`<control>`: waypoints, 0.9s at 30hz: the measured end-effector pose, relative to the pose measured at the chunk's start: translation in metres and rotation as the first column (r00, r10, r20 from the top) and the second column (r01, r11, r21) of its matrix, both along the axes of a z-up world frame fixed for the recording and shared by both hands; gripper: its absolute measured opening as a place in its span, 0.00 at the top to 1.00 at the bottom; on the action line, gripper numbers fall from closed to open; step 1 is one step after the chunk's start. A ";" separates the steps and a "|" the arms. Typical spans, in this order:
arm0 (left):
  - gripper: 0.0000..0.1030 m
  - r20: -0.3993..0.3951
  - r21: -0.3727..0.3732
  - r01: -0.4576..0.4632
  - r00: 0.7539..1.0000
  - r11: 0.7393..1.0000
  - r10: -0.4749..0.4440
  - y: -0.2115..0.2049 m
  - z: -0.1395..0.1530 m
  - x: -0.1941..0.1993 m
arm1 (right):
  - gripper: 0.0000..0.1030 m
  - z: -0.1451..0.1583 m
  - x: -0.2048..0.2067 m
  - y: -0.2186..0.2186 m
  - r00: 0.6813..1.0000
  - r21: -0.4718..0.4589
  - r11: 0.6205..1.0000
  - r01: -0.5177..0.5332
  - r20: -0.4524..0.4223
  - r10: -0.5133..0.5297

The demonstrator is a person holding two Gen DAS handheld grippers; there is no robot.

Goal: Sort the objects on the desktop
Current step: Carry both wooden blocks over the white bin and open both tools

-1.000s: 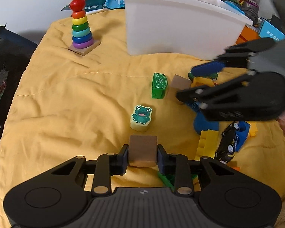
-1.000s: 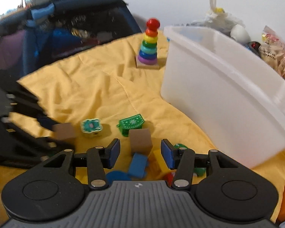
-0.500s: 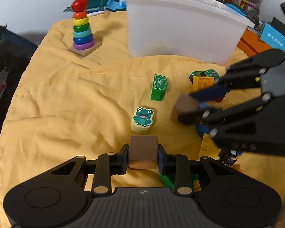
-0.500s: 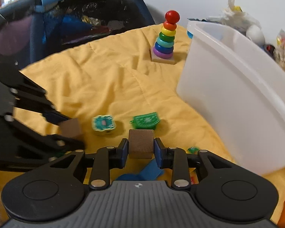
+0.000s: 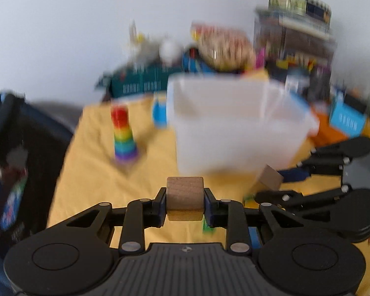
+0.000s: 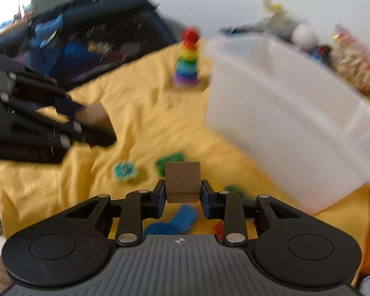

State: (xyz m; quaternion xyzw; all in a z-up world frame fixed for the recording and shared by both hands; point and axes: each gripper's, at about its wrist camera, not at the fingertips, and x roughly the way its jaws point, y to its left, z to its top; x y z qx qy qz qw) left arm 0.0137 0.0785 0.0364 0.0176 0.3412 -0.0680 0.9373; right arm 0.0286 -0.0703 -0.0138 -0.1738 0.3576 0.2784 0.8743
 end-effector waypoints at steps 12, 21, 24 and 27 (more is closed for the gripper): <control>0.68 0.172 0.053 0.078 0.981 0.996 -0.086 -0.047 0.073 0.090 | 0.68 0.093 0.059 -0.067 0.954 0.163 0.966 0.203 0.190 -0.232; 0.68 -0.015 0.096 0.065 0.998 0.993 -0.064 -0.073 0.013 0.180 | 0.68 0.080 0.118 -0.073 0.923 0.145 0.930 0.339 0.142 -0.359; 0.68 -0.077 0.108 0.047 0.996 0.993 -0.038 -0.075 -0.013 0.192 | 0.68 0.057 0.132 -0.075 0.919 0.113 0.920 0.375 0.082 -0.385; 0.63 -0.123 0.099 0.047 0.992 0.994 -0.035 -0.073 -0.024 0.192 | 0.68 0.037 0.139 -0.076 0.917 0.085 0.915 0.395 0.025 -0.398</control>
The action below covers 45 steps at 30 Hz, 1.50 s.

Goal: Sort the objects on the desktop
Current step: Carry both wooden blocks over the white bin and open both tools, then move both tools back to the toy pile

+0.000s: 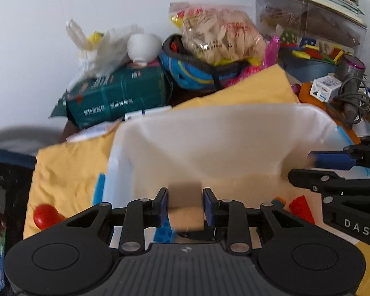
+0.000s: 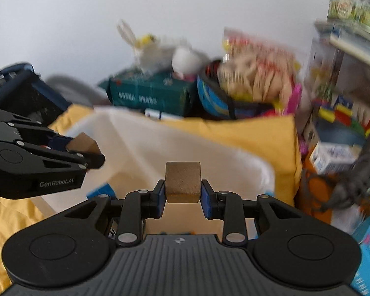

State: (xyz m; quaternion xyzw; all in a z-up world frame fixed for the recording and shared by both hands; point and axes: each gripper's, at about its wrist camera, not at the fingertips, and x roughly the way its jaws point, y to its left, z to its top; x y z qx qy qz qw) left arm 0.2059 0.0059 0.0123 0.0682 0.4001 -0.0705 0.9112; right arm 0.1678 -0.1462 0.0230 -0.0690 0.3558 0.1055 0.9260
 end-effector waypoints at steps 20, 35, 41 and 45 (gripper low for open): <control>0.38 0.139 -0.059 -0.052 0.988 0.997 0.060 0.052 0.045 -0.122 | 0.52 0.044 -0.059 0.022 0.982 0.002 0.992 -0.129 0.141 0.128; 0.34 -0.144 -0.073 -0.083 0.987 0.994 0.072 0.056 -0.063 -0.237 | 0.45 -0.050 -0.163 0.032 0.956 -0.038 0.960 -0.277 -0.115 0.271; 0.34 -0.126 -0.001 0.003 0.992 1.000 -0.003 0.039 -0.066 -0.251 | 0.57 -0.061 -0.187 0.027 0.947 0.005 0.960 -0.281 -0.161 0.278; 0.34 -0.101 0.000 0.059 0.993 0.998 -0.058 0.026 -0.062 -0.257 | 0.57 -0.061 -0.203 0.033 0.917 -0.023 0.930 -0.366 -0.178 0.357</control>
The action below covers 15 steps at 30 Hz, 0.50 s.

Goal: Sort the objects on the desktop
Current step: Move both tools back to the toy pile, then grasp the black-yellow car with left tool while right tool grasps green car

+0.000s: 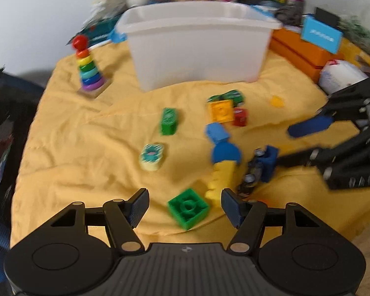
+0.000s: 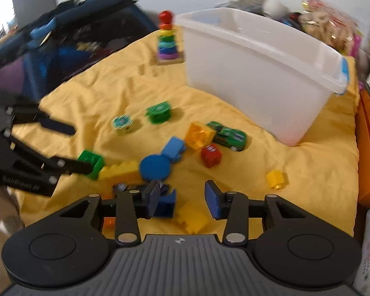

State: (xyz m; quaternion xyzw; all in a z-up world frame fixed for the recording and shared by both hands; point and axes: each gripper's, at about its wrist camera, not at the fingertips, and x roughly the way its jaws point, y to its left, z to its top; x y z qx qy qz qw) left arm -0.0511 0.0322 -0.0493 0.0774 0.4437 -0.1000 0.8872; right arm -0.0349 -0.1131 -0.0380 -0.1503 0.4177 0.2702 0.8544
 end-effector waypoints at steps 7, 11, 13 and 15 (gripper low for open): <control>0.34 -0.046 0.041 0.004 0.999 0.999 -0.002 -0.007 -0.010 0.001 | 0.58 0.001 -0.023 0.018 0.978 0.020 0.978 -0.209 -0.017 0.210; 0.34 -0.050 0.030 -0.036 0.998 0.999 0.037 0.001 -0.011 0.002 | 0.63 -0.006 -0.021 0.027 0.966 0.056 0.968 -0.245 -0.067 0.248; 0.34 -0.056 0.029 -0.053 0.997 0.998 0.055 0.005 -0.012 0.004 | 0.64 -0.009 -0.017 0.029 0.965 0.061 0.967 -0.245 -0.080 0.250; 0.34 -0.054 0.019 -0.060 0.997 0.998 0.061 0.006 -0.011 0.005 | 0.65 -0.014 -0.008 0.034 0.966 0.045 0.969 -0.245 -0.080 0.248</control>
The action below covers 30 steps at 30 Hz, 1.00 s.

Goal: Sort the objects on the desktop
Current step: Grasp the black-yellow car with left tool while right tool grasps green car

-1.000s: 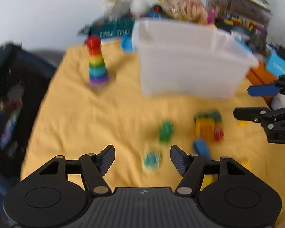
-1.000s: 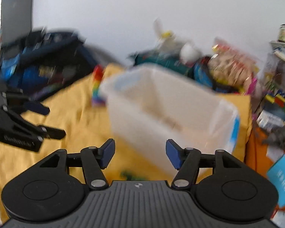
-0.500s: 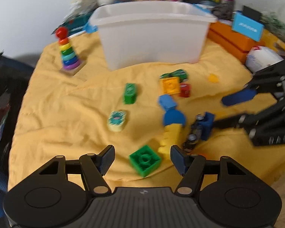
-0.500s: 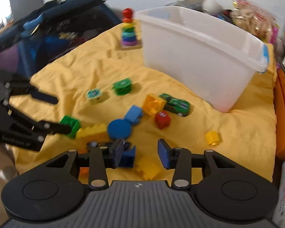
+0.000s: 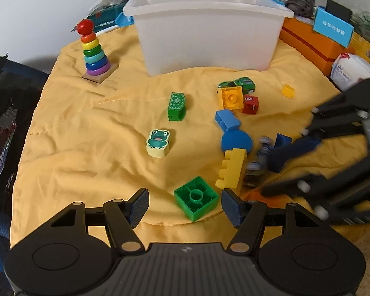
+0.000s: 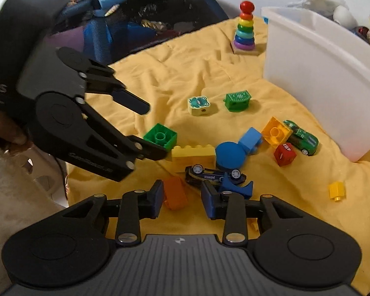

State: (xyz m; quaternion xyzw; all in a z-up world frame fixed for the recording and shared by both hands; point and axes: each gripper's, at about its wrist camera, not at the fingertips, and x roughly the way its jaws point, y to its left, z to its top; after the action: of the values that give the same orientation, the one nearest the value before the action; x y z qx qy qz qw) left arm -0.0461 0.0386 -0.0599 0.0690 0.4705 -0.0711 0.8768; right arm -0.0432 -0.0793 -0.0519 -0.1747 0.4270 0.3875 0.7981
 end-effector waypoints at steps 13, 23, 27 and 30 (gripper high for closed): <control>0.45 0.068 0.141 0.383 0.916 0.913 -0.394 -0.069 0.006 0.001 | 0.60 0.019 0.052 -0.048 0.969 0.033 0.976 0.215 0.120 -0.218; 0.70 -0.028 0.160 0.431 0.901 0.888 -0.432 -0.082 -0.016 0.026 | 0.60 0.013 0.068 -0.074 0.949 0.061 0.952 0.300 0.079 -0.304; 0.70 -0.031 0.098 0.405 0.914 0.909 -0.404 -0.072 -0.016 0.030 | 0.57 0.010 0.076 -0.064 0.961 0.021 0.970 0.241 0.136 -0.242; 0.70 -0.046 0.050 0.362 0.932 0.931 -0.360 -0.065 -0.014 0.027 | 0.56 0.006 0.083 -0.055 0.968 -0.024 0.986 0.163 0.198 -0.155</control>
State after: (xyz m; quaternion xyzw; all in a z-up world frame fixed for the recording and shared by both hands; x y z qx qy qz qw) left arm -0.0190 -0.0260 -0.0735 0.1784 0.4672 -0.2187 0.8379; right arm 0.0398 -0.1341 -0.0458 -0.1931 0.3667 0.2947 0.8611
